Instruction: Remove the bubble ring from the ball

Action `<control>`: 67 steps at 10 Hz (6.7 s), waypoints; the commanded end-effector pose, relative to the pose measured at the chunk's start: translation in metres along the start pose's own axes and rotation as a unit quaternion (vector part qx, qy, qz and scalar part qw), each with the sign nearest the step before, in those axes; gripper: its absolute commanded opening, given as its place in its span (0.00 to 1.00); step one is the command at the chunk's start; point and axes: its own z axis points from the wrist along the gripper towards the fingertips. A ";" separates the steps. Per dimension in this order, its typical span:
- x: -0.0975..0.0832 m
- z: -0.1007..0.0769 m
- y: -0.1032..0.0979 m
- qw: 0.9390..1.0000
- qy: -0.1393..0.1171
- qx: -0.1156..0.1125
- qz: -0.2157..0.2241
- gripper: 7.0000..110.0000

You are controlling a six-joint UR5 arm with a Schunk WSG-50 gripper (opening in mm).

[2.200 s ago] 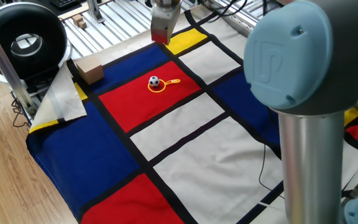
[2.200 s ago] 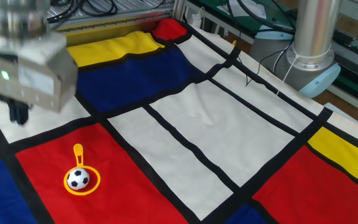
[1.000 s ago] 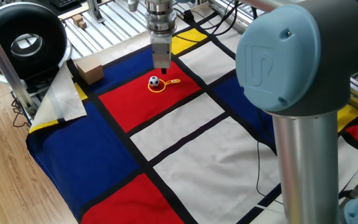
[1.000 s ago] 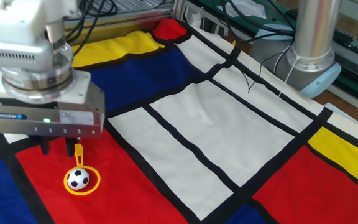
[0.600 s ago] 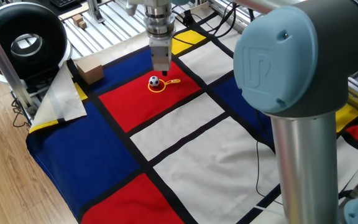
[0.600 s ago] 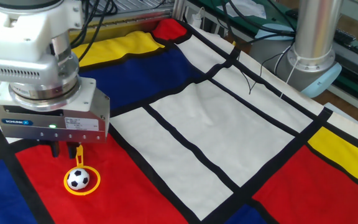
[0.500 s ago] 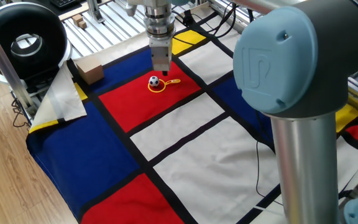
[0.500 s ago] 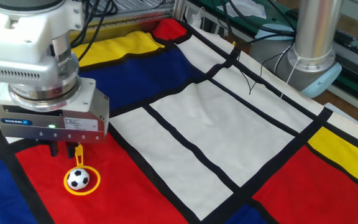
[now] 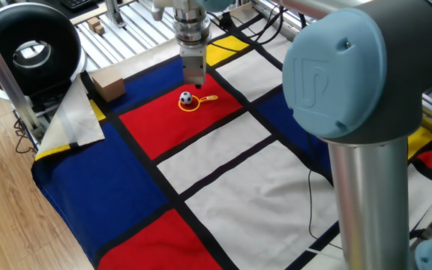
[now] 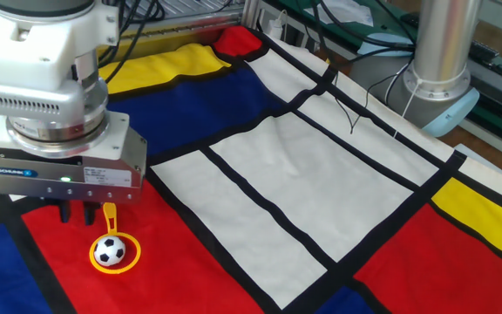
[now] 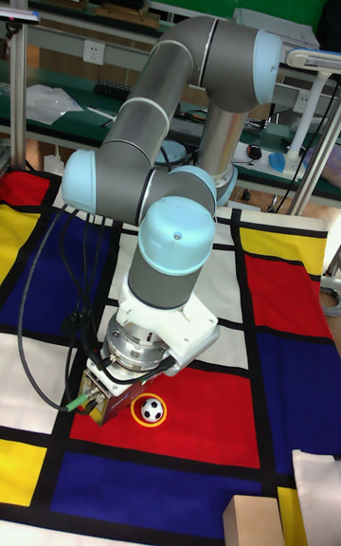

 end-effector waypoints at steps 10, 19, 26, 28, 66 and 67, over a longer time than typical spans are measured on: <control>0.010 0.010 0.035 1.000 -0.014 -0.005 0.003 0.15; 0.017 0.023 0.036 1.000 0.001 -0.014 -0.020 0.15; 0.017 0.022 0.043 1.000 0.002 -0.022 -0.019 0.15; 0.016 0.022 0.043 1.000 0.001 -0.021 -0.019 0.15; 0.014 -0.035 0.021 0.999 0.007 -0.020 0.046 0.00; 0.019 -0.039 0.016 0.998 0.003 -0.019 0.052 0.00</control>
